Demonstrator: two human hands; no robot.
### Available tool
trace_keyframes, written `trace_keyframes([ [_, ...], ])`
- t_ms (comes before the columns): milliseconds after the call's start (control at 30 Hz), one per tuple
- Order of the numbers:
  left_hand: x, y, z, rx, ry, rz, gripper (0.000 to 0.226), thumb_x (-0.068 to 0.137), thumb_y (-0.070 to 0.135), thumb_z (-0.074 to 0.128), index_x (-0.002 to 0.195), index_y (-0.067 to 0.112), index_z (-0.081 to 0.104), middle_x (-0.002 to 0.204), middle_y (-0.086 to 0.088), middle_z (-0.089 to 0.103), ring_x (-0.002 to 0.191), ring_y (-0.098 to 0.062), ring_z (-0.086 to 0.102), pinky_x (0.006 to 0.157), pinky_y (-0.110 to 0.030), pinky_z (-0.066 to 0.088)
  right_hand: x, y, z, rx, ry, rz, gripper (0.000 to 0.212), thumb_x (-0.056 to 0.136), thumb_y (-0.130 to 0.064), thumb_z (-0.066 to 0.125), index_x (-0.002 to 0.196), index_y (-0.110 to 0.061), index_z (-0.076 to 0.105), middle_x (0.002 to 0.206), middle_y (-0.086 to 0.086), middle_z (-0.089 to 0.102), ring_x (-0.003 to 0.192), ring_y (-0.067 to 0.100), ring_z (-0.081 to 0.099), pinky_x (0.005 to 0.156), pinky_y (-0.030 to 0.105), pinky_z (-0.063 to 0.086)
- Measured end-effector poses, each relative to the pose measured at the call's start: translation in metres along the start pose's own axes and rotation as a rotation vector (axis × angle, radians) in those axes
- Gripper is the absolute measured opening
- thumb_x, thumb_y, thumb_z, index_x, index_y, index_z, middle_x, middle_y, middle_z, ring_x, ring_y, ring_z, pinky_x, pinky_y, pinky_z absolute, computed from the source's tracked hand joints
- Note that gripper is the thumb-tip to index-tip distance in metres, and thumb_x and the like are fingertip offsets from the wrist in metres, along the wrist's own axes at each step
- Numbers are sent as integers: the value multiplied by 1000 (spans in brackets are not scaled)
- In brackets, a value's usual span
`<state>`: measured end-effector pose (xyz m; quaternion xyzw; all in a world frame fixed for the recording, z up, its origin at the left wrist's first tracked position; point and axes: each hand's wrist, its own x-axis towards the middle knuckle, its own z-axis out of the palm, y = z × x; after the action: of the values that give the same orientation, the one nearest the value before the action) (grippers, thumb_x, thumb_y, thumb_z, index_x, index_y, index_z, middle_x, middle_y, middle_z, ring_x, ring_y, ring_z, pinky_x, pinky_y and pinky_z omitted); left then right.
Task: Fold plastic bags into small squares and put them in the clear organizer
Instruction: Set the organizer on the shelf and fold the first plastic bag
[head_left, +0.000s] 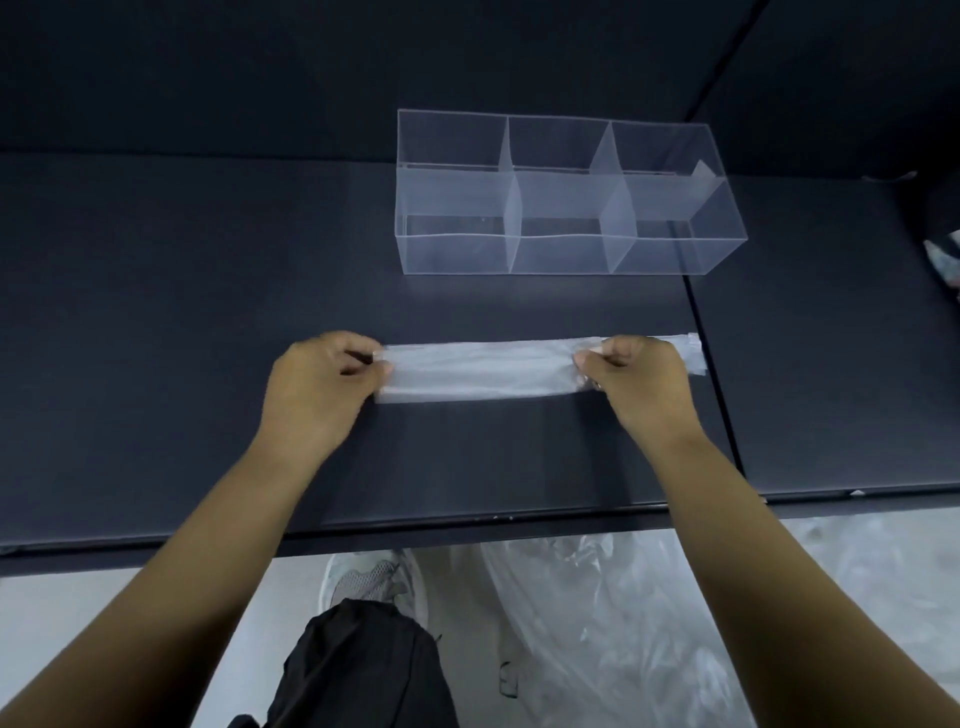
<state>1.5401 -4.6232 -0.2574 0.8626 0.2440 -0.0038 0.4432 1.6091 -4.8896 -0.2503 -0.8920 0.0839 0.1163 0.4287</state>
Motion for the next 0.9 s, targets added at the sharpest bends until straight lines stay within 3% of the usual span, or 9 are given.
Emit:
trace_keyframes([
  [100,-20,12,12,282,280,352,16,89,11,60,104,9,65,89,-6,63,84,-25,55,78,-31,43,3,-2,1,-53,22,11,21,88,-20,66,69,-13,71,62,-10,64,60,2,57,49,4,38],
  [200,-41,22,37,407,99,679,36,95,21,44,120,2,62,120,-15,61,113,-34,55,103,-37,37,3,-4,2,-84,28,16,18,89,-20,65,73,-13,72,70,-7,68,70,8,62,51,5,40],
  [300,-45,16,53,662,-202,607,71,96,54,22,150,7,26,158,-9,21,147,-27,12,120,-41,8,2,-6,3,-128,41,13,20,90,-20,63,74,-11,70,72,-3,69,74,15,65,61,17,47],
  [400,-44,1,58,865,-251,562,83,88,68,-1,153,15,-3,160,-3,-8,147,-24,-12,120,-44,-4,-4,-13,6,-256,134,43,12,90,-16,60,93,-8,67,89,7,69,83,25,63,70,31,48],
  [500,-43,-1,60,900,-255,551,82,87,67,-2,152,17,-5,160,-2,-10,147,-25,-12,120,-47,-1,-25,-25,26,-480,355,-280,35,85,-6,61,119,-10,61,115,14,59,102,32,57,85,40,47],
  [600,-42,-1,61,872,-257,567,80,86,65,0,150,18,-5,160,-3,-7,147,-26,-12,120,-49,0,-47,-28,57,-466,-47,-609,46,96,-16,51,141,-10,45,147,13,42,136,27,37,115,38,27],
  [667,-43,1,59,836,-259,581,79,89,62,10,151,15,9,160,-6,8,148,-29,2,119,-52,10,-49,-12,62,-601,-253,-578,57,103,-35,32,153,-15,16,162,3,9,149,15,2,121,32,-2],
  [733,-43,2,58,836,-257,594,78,91,61,18,150,11,24,158,-10,20,146,-32,14,116,-55,20,-38,10,48,-737,-249,-537,66,101,-48,23,153,-17,-2,161,-3,-10,146,10,-17,118,31,-14],
  [900,-42,0,60,870,-248,621,80,91,62,18,149,8,30,156,-11,24,145,-33,20,114,-57,24,-8,52,-17,-887,-138,-385,77,95,-58,21,153,-15,-8,161,0,-14,147,13,-16,118,30,-14],
])
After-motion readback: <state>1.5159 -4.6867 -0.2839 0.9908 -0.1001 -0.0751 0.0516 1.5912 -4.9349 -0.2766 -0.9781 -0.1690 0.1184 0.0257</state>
